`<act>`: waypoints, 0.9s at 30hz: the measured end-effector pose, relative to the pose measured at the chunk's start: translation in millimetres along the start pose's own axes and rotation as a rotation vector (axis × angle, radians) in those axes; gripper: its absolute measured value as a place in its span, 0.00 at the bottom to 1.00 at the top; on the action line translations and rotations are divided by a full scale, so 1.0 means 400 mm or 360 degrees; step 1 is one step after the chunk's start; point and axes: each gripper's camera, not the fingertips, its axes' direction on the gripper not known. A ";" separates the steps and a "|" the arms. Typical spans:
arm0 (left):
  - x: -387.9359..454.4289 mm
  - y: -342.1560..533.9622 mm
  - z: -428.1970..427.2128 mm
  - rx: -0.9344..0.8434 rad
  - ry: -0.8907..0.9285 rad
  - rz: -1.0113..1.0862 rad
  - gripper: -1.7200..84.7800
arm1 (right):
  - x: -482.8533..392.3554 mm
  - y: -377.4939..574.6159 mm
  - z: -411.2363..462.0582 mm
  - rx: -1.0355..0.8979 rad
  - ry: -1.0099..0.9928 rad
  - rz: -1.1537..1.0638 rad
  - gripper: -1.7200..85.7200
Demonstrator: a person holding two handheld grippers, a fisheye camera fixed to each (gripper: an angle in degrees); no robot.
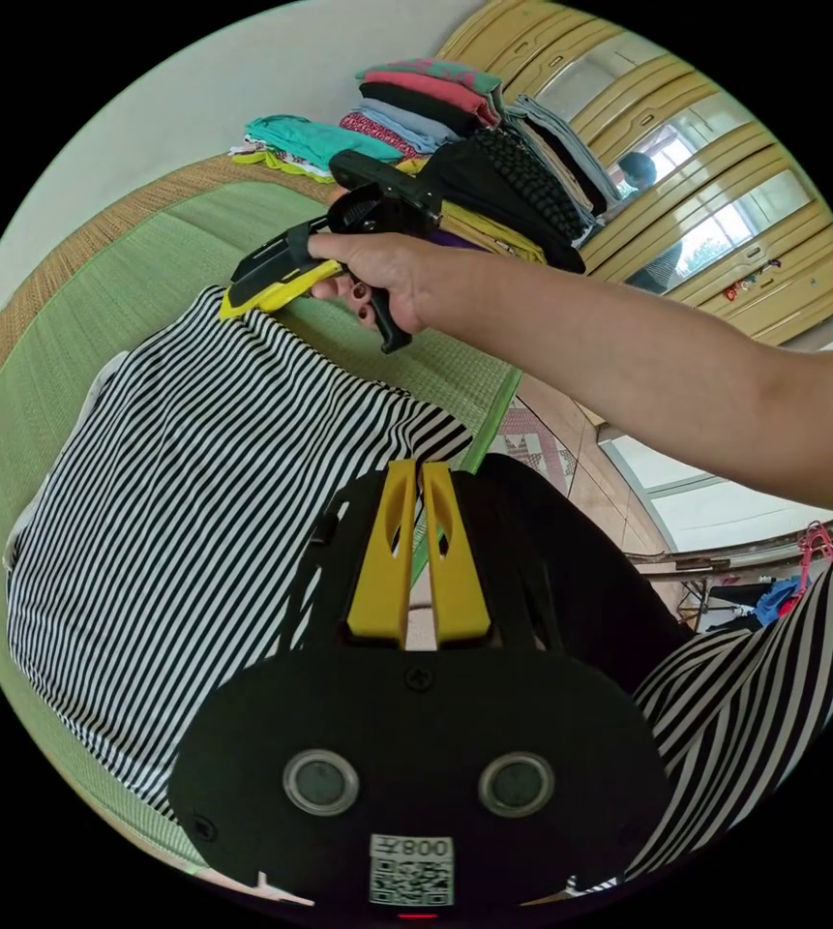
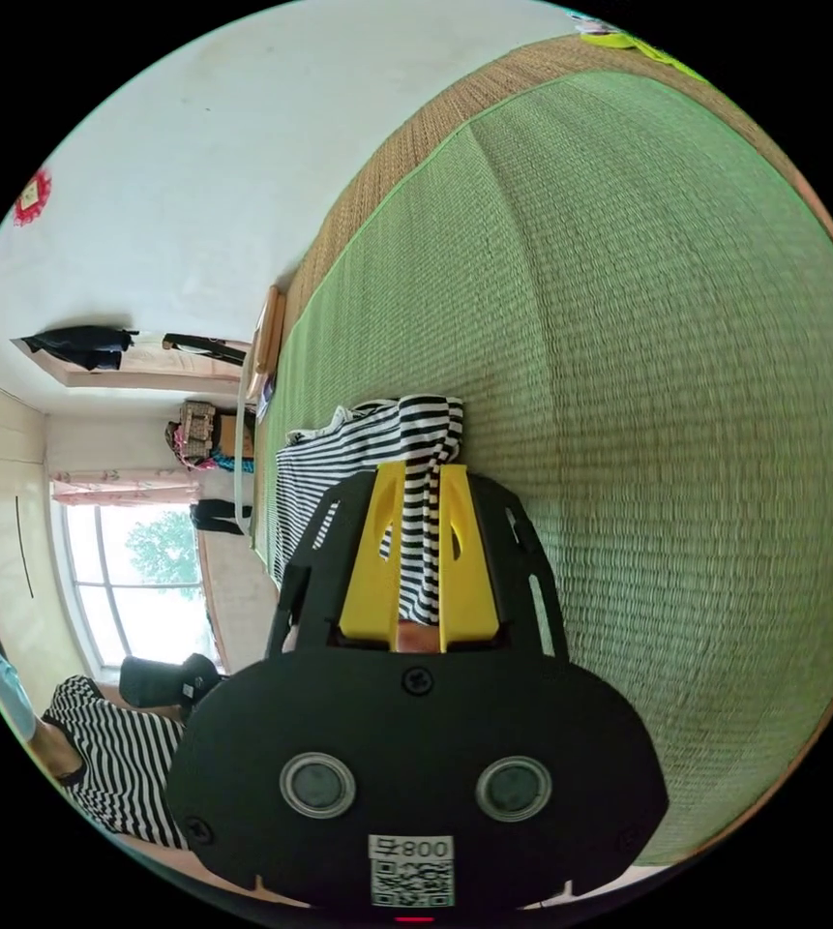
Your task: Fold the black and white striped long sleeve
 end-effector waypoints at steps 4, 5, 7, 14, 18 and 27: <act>-0.009 0.020 -0.026 0.0019 0.0027 -0.0017 0.03 | 0.003 -0.023 0.044 -0.0007 0.0001 0.0021 0.06; -0.011 0.028 -0.037 0.0027 0.0035 -0.0022 0.03 | 0.003 -0.027 0.053 -0.0004 -0.0005 0.0028 0.05; -0.015 0.042 -0.058 0.0040 0.0042 -0.0024 0.03 | 0.001 -0.032 0.065 -0.0004 -0.0010 0.0028 0.05; -0.039 0.114 -0.171 0.0126 0.0089 -0.0075 0.03 | -0.024 -0.041 0.096 0.0043 -0.0024 0.0022 0.04; -0.057 0.171 -0.259 0.0197 0.0123 -0.0115 0.03 | -0.043 -0.046 0.118 0.0075 -0.0039 0.0035 0.04; -0.146 0.366 -0.532 0.0448 0.0266 -0.0284 0.03 | -0.180 -0.061 0.198 0.0169 -0.0073 -0.0025 0.04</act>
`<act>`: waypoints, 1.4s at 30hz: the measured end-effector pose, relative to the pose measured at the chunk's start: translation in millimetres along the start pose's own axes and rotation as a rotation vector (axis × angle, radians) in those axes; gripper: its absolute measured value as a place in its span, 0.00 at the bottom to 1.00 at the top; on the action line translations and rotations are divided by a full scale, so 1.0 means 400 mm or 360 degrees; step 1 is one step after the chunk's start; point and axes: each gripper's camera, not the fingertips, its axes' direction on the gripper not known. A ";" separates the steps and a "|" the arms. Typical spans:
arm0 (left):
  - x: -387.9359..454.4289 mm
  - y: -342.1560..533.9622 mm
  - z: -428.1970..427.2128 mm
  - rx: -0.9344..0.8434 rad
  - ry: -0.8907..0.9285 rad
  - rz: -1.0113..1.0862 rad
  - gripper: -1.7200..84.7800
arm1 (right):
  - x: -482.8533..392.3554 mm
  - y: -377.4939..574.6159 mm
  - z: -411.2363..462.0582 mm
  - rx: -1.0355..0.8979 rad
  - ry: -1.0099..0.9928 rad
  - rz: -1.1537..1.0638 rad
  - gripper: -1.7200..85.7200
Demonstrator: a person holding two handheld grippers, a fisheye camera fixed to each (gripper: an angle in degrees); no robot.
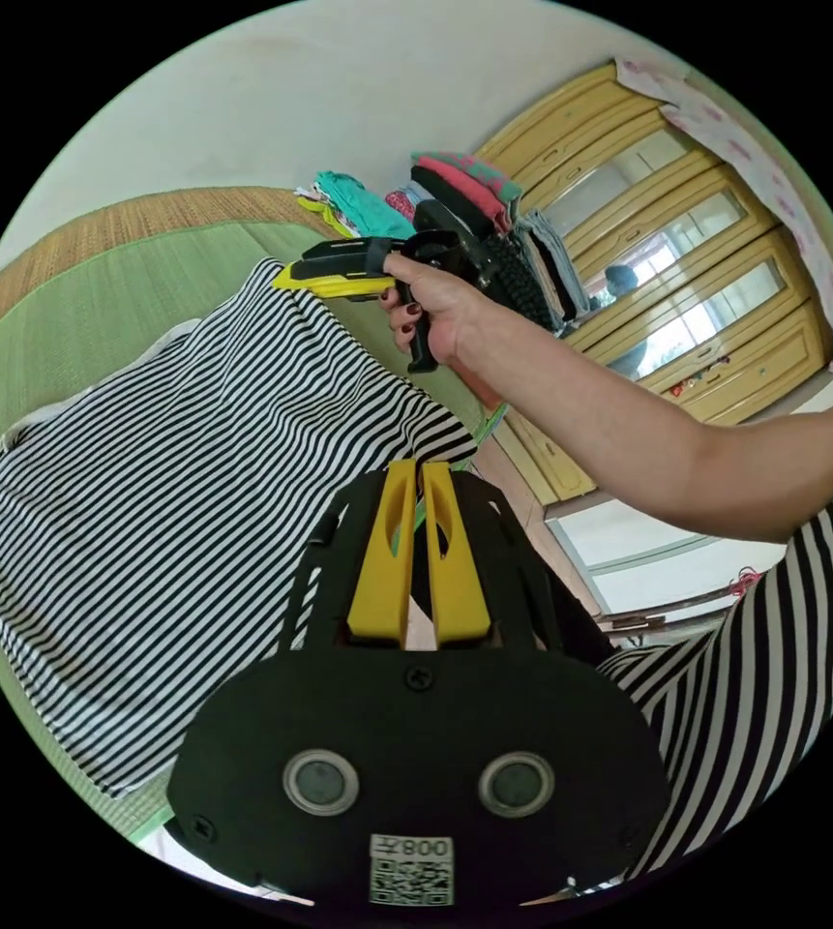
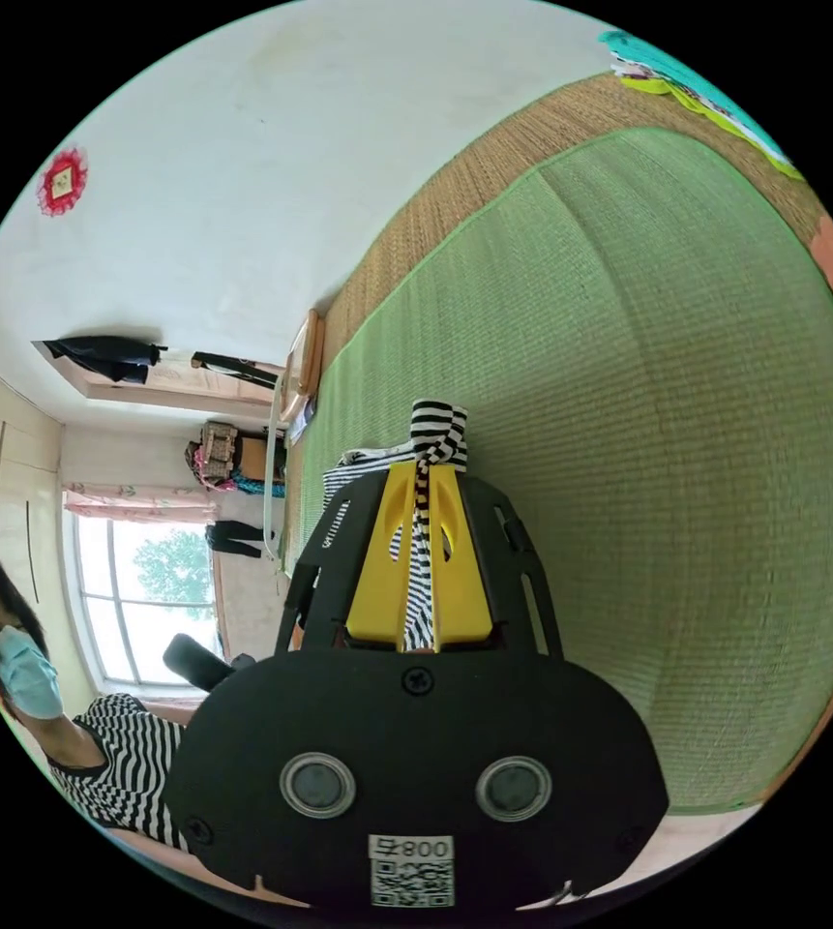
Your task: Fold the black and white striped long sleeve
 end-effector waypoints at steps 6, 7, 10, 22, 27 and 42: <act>-0.102 0.142 -0.276 0.0245 0.0095 -0.0246 0.03 | -0.158 -0.020 0.133 0.0006 -0.0032 -0.0127 0.04; -0.115 0.160 -0.304 0.0275 0.0100 -0.0279 0.03 | -0.191 -0.025 0.167 0.0009 -0.0036 -0.0151 0.04; -0.178 0.254 -0.441 0.0416 0.0124 -0.0448 0.03 | -0.268 -0.039 0.270 -0.0013 -0.0032 -0.0214 0.04; -0.411 0.620 -0.846 0.0834 0.0219 -0.1126 0.03 | -0.449 -0.099 0.815 -0.0299 0.0113 -0.0301 0.04; -0.473 0.714 -0.969 0.0864 0.0282 -0.1294 0.03 | -0.474 -0.124 1.014 -0.0403 0.0183 -0.0294 0.04; -0.553 0.871 -1.233 0.0855 0.0551 -0.1541 0.03 | -0.480 -0.177 1.451 -0.0648 0.0489 -0.0313 0.05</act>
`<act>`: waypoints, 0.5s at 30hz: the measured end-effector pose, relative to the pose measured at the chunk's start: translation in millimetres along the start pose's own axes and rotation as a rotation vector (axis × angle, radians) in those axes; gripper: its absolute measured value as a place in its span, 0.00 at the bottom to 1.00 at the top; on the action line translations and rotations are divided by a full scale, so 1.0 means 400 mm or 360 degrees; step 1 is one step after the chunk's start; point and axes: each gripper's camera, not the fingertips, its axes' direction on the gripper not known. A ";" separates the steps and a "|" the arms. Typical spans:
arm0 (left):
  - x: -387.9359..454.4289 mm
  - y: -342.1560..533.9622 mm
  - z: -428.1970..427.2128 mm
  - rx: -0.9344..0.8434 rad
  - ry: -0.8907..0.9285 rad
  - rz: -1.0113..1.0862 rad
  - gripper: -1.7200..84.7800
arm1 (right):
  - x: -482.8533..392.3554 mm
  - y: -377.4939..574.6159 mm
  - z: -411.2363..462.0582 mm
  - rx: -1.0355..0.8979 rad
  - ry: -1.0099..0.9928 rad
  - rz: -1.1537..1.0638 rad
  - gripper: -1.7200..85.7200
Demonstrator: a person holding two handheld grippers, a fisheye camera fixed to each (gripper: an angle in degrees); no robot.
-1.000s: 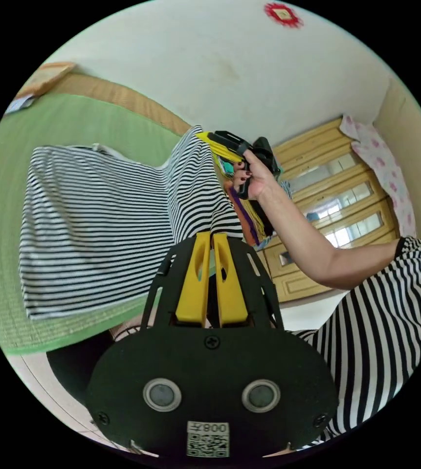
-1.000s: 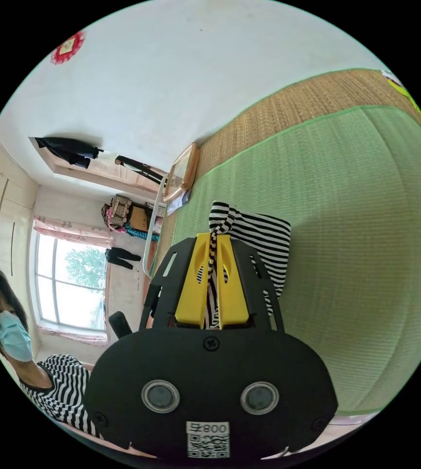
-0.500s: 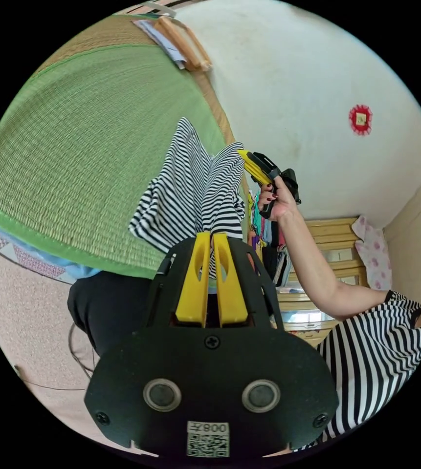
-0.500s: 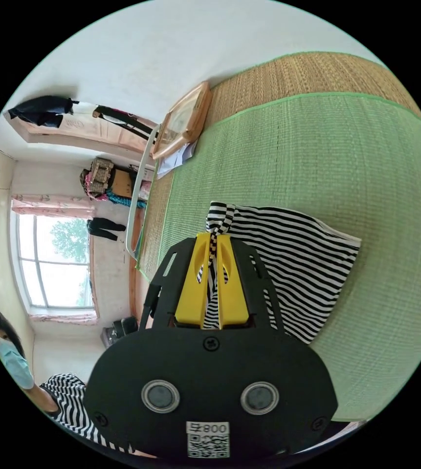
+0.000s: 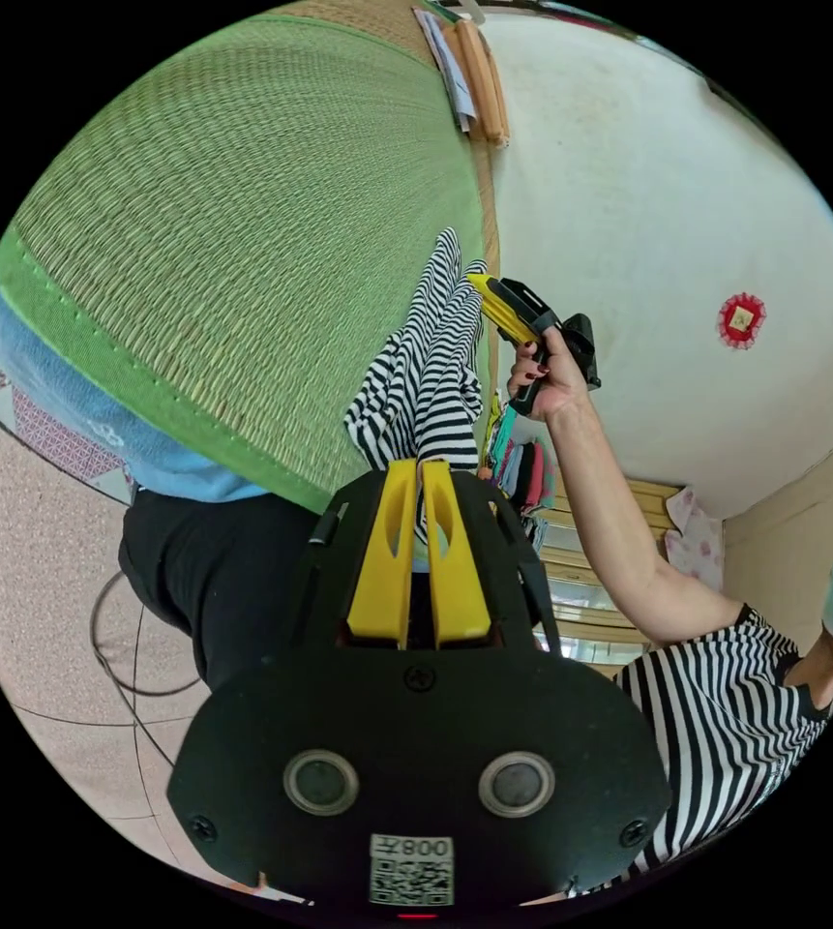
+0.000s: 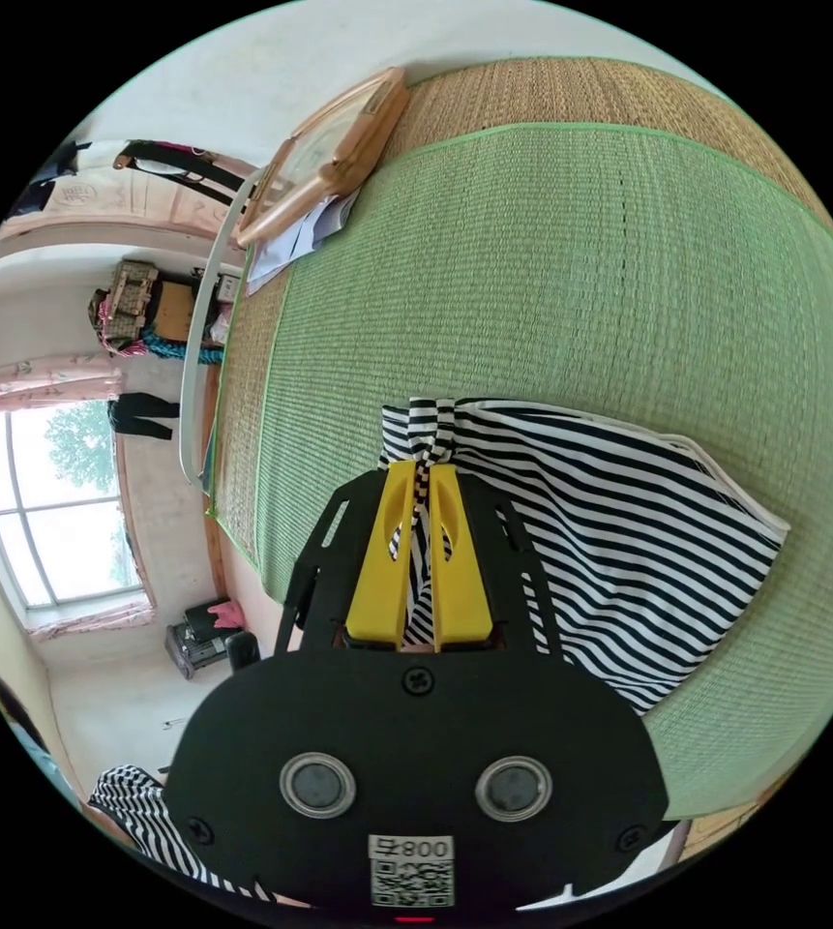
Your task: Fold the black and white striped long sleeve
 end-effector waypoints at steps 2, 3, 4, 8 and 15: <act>0.002 -0.002 -0.029 -0.0007 -0.0003 -0.0024 0.03 | -0.014 -0.017 0.030 -0.0009 0.0030 -0.0022 0.05; 0.000 -0.004 -0.048 -0.0006 0.0025 -0.0050 0.03 | -0.018 -0.021 0.038 -0.0011 0.0041 -0.0026 0.05; -0.002 -0.004 -0.058 -0.0004 0.0037 -0.0062 0.03 | -0.023 -0.029 0.054 -0.0018 0.0065 -0.0029 0.05; 0.009 -0.004 -0.130 0.0028 0.0024 -0.0080 0.03 | -0.039 -0.053 0.103 -0.0026 0.0040 -0.0037 0.05; 0.047 0.013 -0.226 0.0047 -0.0017 -0.0043 0.02 | -0.072 -0.074 0.158 -0.0059 0.0049 -0.0113 0.05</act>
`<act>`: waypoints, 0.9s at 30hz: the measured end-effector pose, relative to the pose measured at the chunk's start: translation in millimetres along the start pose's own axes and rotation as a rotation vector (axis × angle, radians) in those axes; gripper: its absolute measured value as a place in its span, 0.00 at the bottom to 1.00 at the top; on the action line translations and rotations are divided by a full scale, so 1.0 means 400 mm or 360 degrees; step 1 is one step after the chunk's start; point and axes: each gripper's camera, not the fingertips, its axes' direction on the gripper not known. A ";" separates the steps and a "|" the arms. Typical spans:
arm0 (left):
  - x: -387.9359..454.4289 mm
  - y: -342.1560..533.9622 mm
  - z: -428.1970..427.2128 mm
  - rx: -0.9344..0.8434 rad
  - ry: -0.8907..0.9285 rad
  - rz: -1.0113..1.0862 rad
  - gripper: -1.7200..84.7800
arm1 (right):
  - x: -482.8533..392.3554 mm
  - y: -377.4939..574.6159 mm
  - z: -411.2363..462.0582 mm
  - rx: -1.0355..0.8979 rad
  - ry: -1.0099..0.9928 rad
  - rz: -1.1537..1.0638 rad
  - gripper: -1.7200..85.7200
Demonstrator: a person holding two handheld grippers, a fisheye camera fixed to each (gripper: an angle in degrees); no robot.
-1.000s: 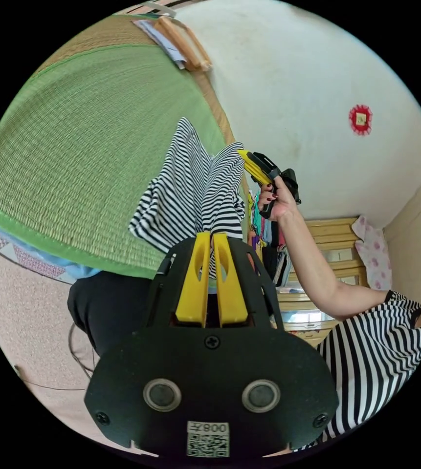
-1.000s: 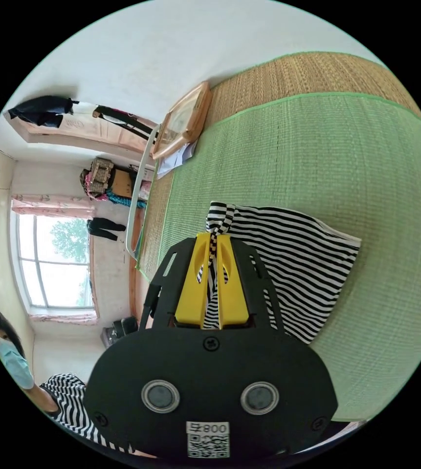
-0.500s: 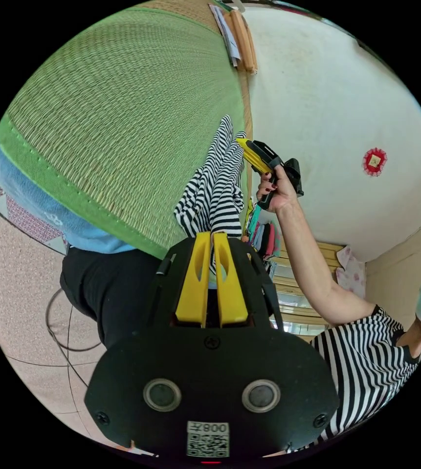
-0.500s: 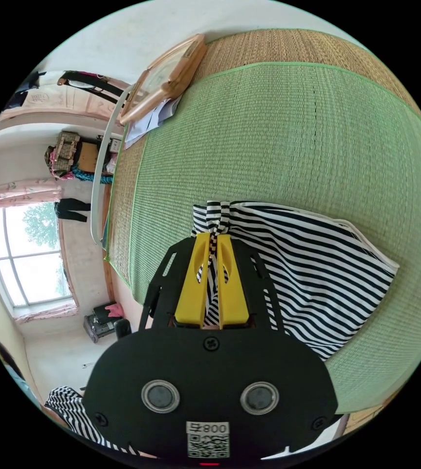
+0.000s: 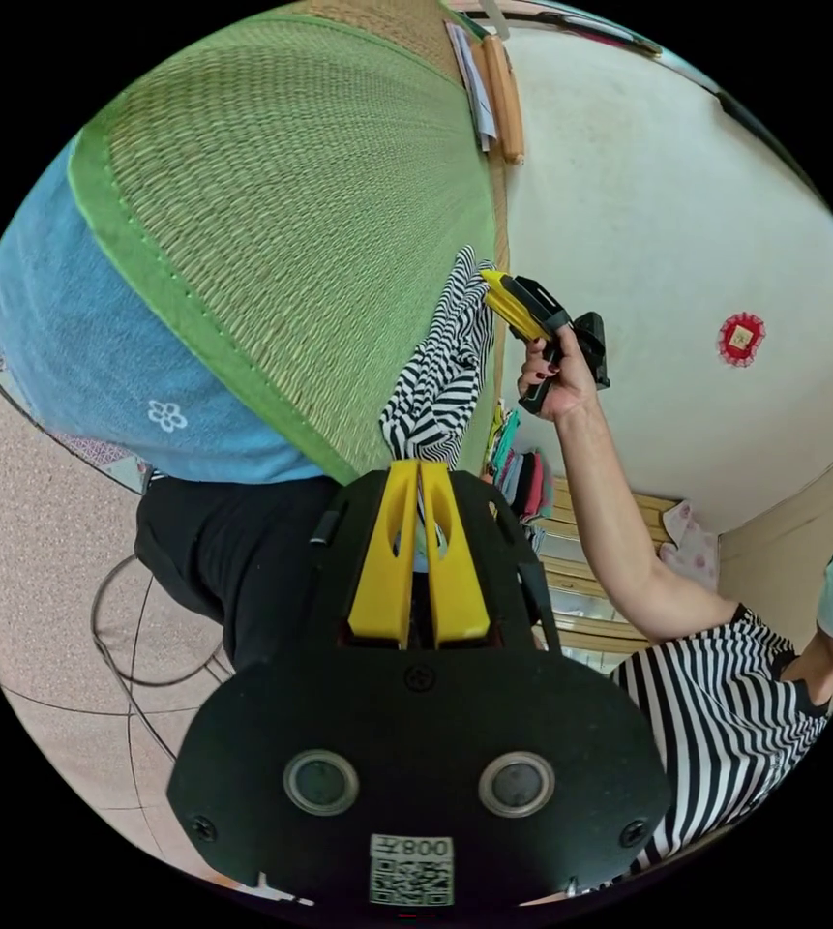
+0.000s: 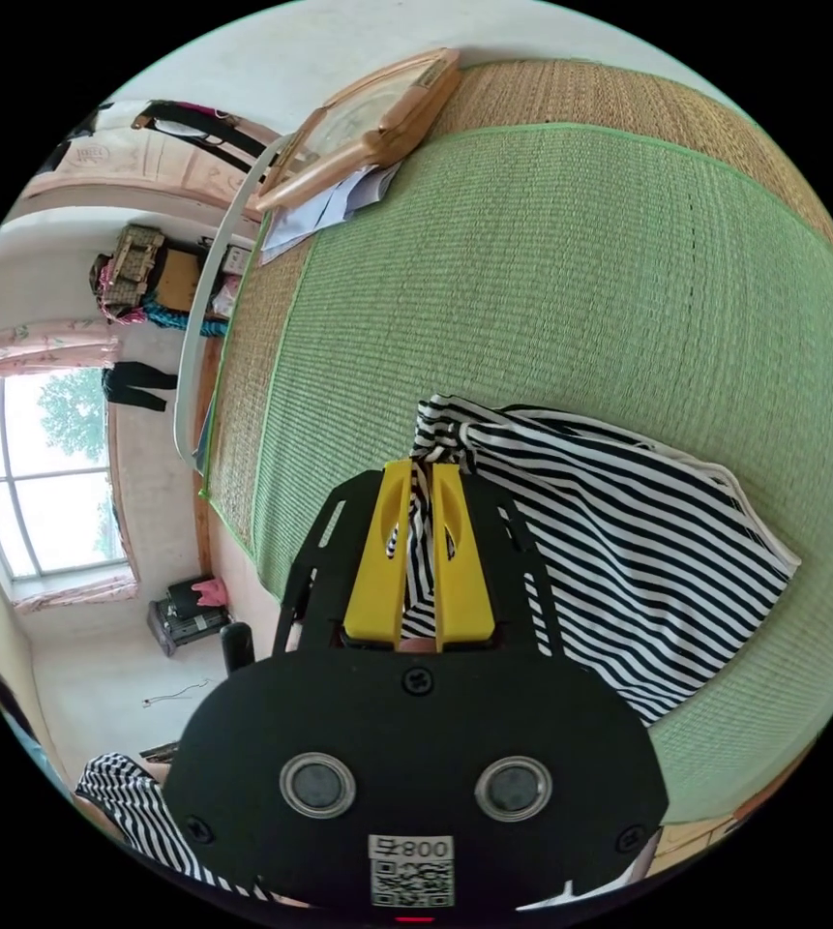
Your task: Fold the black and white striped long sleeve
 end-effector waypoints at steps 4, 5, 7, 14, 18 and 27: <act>0.039 0.009 -0.039 0.0005 -0.0059 0.0091 0.03 | -0.019 0.007 -0.008 0.0041 -0.0081 -0.0102 0.05; 0.056 0.009 -0.049 0.0012 -0.0066 0.0136 0.03 | -0.028 0.012 -0.013 0.0050 -0.0068 -0.0140 0.05; 0.083 0.006 -0.057 0.0012 -0.0079 0.0203 0.03 | -0.038 0.022 -0.017 0.0071 -0.0026 -0.0189 0.04; 0.143 -0.026 -0.024 -0.0132 -0.0400 0.0346 0.03 | -0.026 0.009 0.098 -0.0056 0.0326 -0.0209 0.02; 0.146 -0.029 -0.023 -0.0188 -0.0419 0.0330 0.02 | -0.039 0.020 0.138 -0.0053 0.0426 -0.0305 0.02; 0.175 -0.006 -0.034 -0.0210 -0.0472 0.0349 0.02 | -0.031 0.049 0.114 0.0009 0.0311 -0.0410 0.02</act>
